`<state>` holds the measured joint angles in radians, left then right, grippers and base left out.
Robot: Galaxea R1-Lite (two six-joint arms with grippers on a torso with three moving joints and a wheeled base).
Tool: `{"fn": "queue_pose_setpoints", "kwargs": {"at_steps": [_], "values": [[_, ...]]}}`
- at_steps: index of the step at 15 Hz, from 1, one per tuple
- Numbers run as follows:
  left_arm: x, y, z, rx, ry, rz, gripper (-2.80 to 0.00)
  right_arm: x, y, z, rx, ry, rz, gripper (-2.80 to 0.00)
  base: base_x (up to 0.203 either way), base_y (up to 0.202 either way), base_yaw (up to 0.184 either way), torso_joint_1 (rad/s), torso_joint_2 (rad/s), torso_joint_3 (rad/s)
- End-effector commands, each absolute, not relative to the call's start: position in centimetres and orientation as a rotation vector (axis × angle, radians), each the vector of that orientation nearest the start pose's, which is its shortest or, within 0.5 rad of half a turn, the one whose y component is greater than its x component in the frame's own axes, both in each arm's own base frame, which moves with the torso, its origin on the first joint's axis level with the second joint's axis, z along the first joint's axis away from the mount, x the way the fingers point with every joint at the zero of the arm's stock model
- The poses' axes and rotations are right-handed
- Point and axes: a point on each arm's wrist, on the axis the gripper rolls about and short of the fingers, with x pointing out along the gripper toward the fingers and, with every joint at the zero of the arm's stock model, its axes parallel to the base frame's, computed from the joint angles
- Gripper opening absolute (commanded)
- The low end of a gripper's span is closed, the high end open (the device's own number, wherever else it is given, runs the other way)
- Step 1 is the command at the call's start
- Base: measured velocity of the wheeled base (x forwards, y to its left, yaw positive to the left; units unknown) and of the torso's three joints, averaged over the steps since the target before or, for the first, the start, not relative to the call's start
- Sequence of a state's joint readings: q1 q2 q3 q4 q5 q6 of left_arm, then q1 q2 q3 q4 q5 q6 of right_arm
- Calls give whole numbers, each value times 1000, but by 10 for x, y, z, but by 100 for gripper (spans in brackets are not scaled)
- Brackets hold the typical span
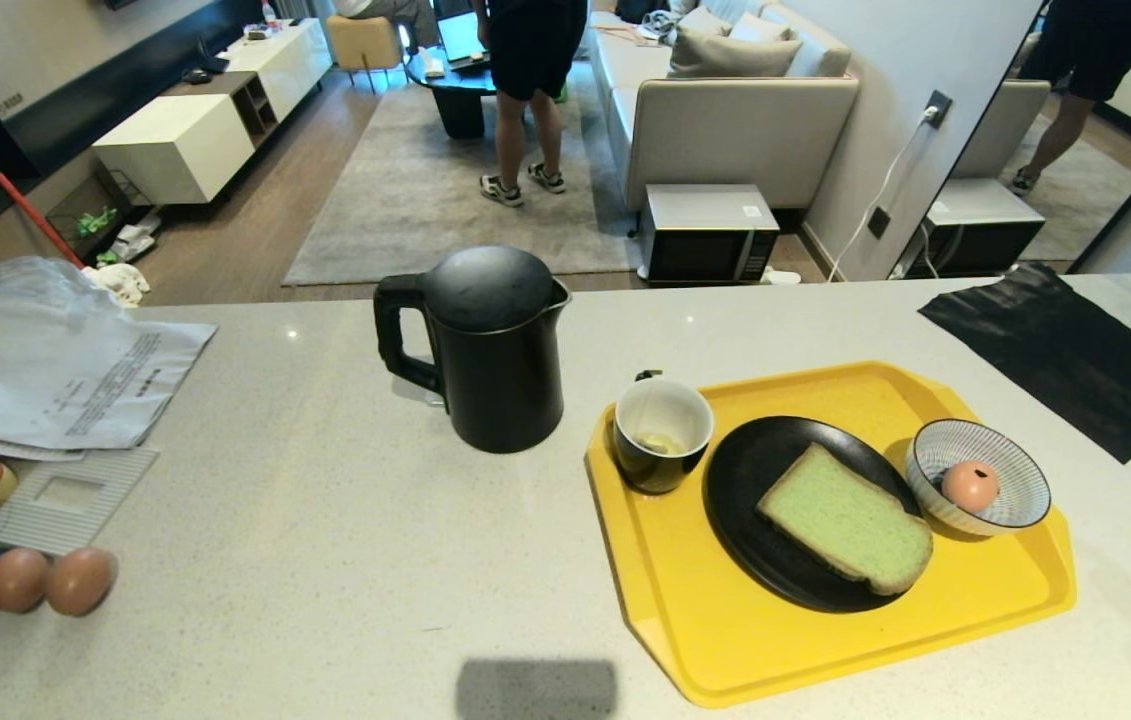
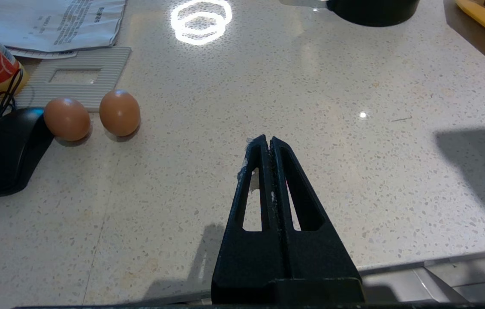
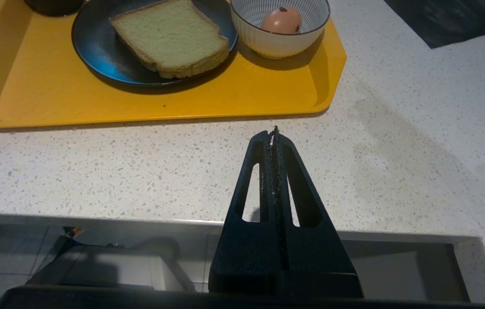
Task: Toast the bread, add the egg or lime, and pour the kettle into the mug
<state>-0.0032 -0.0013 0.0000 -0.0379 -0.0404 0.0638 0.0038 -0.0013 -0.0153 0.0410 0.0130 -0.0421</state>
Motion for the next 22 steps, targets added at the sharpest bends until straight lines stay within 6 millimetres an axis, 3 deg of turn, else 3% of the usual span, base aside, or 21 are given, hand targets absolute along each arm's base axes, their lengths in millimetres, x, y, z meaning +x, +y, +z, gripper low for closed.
{"fn": "queue_pose_setpoints", "kwargs": {"at_steps": [1,22], "values": [[-22,-1,75,65,-24,-43,-280,-24,0,75,-43,26,19,-280,0,0,0,0,0,0],[-22,-1,75,65,-24,-43,-280,-23,0,76,-43,-2,18,-280,0,0,0,0,0,0]]}}
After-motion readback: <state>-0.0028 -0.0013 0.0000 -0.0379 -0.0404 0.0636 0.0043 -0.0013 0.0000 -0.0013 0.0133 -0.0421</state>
